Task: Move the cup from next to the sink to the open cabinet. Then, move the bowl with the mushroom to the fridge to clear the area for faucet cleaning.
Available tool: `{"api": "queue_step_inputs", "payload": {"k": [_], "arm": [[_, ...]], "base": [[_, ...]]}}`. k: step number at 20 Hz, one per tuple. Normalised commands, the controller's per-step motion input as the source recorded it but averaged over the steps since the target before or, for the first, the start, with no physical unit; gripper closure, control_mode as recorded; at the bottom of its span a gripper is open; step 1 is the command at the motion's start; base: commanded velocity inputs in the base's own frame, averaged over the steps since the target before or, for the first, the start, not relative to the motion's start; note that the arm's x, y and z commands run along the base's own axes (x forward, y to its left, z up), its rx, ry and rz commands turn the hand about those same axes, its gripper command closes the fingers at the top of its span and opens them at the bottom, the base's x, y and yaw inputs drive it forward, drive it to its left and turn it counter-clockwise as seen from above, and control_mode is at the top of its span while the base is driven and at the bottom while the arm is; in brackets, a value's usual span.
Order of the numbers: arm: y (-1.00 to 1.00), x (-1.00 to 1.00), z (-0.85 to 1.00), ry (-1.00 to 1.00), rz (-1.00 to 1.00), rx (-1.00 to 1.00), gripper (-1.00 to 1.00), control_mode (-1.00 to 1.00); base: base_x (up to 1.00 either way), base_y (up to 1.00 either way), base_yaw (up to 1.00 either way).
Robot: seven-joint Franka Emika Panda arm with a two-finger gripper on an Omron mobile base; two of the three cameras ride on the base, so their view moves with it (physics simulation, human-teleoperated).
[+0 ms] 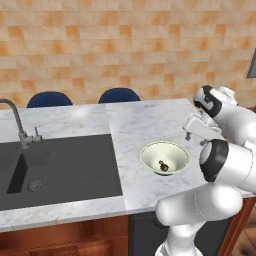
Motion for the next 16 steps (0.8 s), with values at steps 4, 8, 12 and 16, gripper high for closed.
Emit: {"api": "queue_step_inputs", "payload": {"k": [4,8,12,16], "arm": [[0.0,-0.02,-0.64,-0.11,-0.05,-0.02,-1.0,-1.0],[0.01,0.21,-0.27,0.0,-0.05,0.0,-1.0,-1.0],[0.12,0.46,-0.24,0.0,-0.02,-0.04,-1.0,-1.0],[0.04,0.44,-0.37,0.0,-0.04,-0.06,-1.0,-1.0]], "base": [[0.0,0.0,0.0],[0.0,0.0,0.0],[0.0,0.0,0.0],[0.0,0.0,0.0]]}}
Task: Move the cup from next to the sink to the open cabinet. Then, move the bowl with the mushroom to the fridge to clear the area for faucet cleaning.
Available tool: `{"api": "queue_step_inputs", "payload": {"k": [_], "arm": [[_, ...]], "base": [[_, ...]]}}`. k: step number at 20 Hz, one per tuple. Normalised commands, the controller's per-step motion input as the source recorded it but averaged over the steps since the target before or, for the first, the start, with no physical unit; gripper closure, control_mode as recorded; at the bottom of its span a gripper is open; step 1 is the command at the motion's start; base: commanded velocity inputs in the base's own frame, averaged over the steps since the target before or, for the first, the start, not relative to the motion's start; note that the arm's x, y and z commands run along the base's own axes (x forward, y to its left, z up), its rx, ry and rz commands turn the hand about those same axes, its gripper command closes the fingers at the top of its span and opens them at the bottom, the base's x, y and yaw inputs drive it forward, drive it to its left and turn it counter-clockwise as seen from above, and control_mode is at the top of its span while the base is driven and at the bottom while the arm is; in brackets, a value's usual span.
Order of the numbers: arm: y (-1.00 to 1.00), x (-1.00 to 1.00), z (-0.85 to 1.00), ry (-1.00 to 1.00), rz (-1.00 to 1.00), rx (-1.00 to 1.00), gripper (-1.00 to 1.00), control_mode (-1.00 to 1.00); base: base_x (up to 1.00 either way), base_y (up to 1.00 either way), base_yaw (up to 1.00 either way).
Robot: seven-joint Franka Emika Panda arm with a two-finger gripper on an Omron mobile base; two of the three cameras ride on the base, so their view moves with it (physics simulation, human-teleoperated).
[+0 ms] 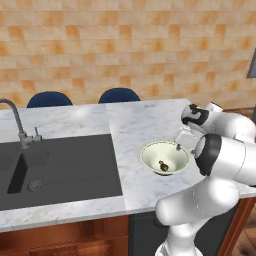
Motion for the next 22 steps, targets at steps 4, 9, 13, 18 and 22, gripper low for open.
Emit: {"api": "queue_step_inputs", "payload": {"k": [4,9,13,18,22], "arm": [[0.0,0.22,-0.53,0.03,-0.06,-0.07,-1.0,-1.0],[0.0,0.13,-0.33,0.03,-0.03,-0.03,-1.0,-1.0],[0.1,0.11,-0.19,0.01,0.0,-0.01,-1.0,-1.0],[0.16,0.2,-0.08,0.01,0.0,0.0,1.0,-1.0],[0.0,0.0,0.0,0.0,0.0,0.0,1.0,-1.0]], "base": [[0.0,0.0,0.0],[0.0,0.0,0.0],[0.0,0.0,0.0],[0.0,0.0,0.0],[0.0,0.0,0.0]]}}
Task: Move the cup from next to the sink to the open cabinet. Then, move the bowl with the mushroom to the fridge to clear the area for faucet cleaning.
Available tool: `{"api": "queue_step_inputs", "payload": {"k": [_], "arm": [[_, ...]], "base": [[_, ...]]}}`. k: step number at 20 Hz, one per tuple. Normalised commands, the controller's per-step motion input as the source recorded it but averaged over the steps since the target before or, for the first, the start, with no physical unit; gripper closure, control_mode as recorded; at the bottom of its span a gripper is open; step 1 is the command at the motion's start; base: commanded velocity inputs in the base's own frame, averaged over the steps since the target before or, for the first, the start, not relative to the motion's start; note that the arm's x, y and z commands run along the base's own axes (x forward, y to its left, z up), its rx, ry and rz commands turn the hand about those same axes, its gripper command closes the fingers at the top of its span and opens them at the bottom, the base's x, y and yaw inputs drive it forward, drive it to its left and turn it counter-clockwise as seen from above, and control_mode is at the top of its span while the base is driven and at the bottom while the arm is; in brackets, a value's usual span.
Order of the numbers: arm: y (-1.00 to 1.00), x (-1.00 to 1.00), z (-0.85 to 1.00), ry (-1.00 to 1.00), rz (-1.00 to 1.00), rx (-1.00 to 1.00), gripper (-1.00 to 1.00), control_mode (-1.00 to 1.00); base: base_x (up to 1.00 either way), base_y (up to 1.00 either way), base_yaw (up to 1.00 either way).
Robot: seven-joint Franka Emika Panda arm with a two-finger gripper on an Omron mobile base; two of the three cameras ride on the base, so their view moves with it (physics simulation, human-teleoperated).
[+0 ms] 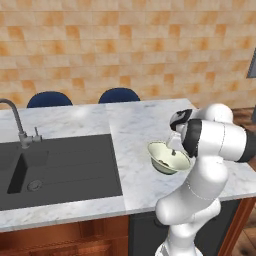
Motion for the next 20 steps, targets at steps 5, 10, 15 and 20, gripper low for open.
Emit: {"api": "queue_step_inputs", "payload": {"k": [5,10,15,20], "arm": [[0.0,-0.1,0.2,-0.03,-0.01,0.0,1.0,-1.0],[0.0,-0.32,0.79,-0.19,-0.09,0.0,1.0,-1.0],[0.0,-0.46,0.98,-0.21,-0.16,0.0,1.0,-1.0],[0.0,-0.69,0.9,-0.26,-0.27,0.07,1.0,-1.0]], "base": [[0.0,0.0,0.0],[0.0,0.0,0.0],[0.0,0.0,0.0],[0.0,0.0,0.0]]}}
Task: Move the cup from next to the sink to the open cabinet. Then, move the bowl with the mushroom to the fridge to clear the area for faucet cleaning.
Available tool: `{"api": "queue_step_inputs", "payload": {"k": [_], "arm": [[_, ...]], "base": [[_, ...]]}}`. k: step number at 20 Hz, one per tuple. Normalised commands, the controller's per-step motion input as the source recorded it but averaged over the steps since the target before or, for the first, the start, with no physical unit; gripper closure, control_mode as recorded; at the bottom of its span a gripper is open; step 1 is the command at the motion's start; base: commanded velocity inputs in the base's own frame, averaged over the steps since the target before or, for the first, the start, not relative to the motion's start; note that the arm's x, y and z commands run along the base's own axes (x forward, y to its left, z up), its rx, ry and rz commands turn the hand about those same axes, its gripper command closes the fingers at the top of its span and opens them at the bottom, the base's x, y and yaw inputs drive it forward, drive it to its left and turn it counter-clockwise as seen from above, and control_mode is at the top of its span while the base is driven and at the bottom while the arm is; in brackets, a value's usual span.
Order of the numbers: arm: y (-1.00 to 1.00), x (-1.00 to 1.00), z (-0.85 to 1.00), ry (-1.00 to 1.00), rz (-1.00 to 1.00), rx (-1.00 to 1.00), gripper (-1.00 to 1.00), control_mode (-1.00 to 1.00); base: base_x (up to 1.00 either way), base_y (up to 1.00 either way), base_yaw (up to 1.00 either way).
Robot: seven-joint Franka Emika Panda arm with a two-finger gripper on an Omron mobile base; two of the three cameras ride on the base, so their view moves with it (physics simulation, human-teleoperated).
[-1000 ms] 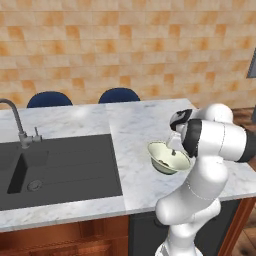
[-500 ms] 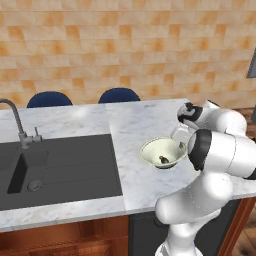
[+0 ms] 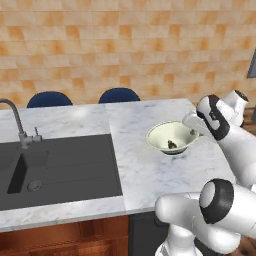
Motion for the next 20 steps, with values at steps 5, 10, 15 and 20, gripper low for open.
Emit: {"api": "queue_step_inputs", "payload": {"k": [5,10,15,20], "arm": [[-0.01,-0.7,0.63,-0.23,-0.26,0.12,1.0,-1.0],[-0.27,-0.67,0.27,-0.12,-0.3,0.16,1.0,1.0],[0.0,0.0,0.0,0.0,0.0,0.0,1.0,1.0],[0.0,0.0,0.0,0.0,0.0,0.0,1.0,1.0]], "base": [[0.0,0.0,0.0],[-0.15,-0.08,-0.13],[-0.61,-0.18,-0.74],[-0.47,-0.02,-0.86]]}}
